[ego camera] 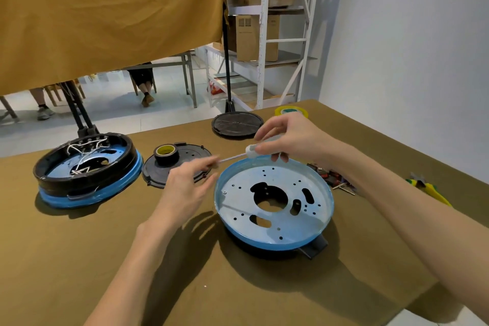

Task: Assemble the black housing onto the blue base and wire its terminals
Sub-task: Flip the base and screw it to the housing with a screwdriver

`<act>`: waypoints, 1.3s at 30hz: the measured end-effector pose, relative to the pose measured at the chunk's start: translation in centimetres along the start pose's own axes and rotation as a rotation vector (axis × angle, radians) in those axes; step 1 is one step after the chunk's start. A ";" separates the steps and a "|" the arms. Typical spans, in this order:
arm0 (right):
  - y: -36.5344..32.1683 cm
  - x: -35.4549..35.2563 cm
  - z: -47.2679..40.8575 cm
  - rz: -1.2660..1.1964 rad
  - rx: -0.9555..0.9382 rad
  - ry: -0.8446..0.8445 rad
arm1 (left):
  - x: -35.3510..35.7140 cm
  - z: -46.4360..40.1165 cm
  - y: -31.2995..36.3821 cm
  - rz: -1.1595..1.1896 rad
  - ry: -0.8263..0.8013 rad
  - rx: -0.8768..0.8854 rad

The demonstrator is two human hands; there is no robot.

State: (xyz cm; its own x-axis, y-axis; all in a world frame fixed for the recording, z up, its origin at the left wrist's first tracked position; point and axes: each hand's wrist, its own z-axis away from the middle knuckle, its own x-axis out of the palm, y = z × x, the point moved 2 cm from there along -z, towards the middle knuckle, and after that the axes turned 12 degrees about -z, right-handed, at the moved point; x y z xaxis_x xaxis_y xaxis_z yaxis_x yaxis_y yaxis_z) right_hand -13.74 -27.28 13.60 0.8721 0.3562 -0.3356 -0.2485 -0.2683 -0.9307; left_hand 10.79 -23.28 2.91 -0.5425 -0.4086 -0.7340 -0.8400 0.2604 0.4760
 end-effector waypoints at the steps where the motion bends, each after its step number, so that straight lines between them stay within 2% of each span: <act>1: 0.0 0.1 -0.1 -0.010 -0.025 0.030 | -0.1 0.0 0.1 -0.057 -0.014 0.027; 3: 0.2 0.5 -0.5 -0.042 -0.092 0.143 | 0.1 0.2 0.5 -0.105 -0.054 0.048; 6: 0.5 1.6 -1.2 -0.019 -0.255 0.292 | 0.7 0.3 1.2 -0.019 -0.195 0.036; 8: 0.3 2.7 -1.8 0.054 -0.368 0.279 | 1.0 0.3 1.1 -0.028 -0.238 0.026; 11: -0.4 4.2 -2.7 0.109 -0.448 0.185 | 0.9 0.2 0.9 -0.046 -0.212 0.019; 16: -0.6 5.8 -3.5 0.146 -0.472 0.090 | 0.8 0.1 0.6 0.003 -0.183 -0.026; 31: -0.8 6.7 -4.3 0.172 -0.539 0.056 | 1.7 -0.1 -0.2 0.053 -0.139 -0.098; 39: -0.5 6.7 -4.5 0.187 -0.485 0.071 | 1.7 0.0 -0.2 0.019 -0.143 -0.070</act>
State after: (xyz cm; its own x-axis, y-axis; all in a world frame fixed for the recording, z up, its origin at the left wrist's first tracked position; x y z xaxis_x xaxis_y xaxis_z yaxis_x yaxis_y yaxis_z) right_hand -5.89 -28.77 12.44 0.8622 0.2055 -0.4630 -0.1935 -0.7111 -0.6760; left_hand 10.04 -24.05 1.63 -0.5575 -0.2740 -0.7837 -0.8300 0.2036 0.5193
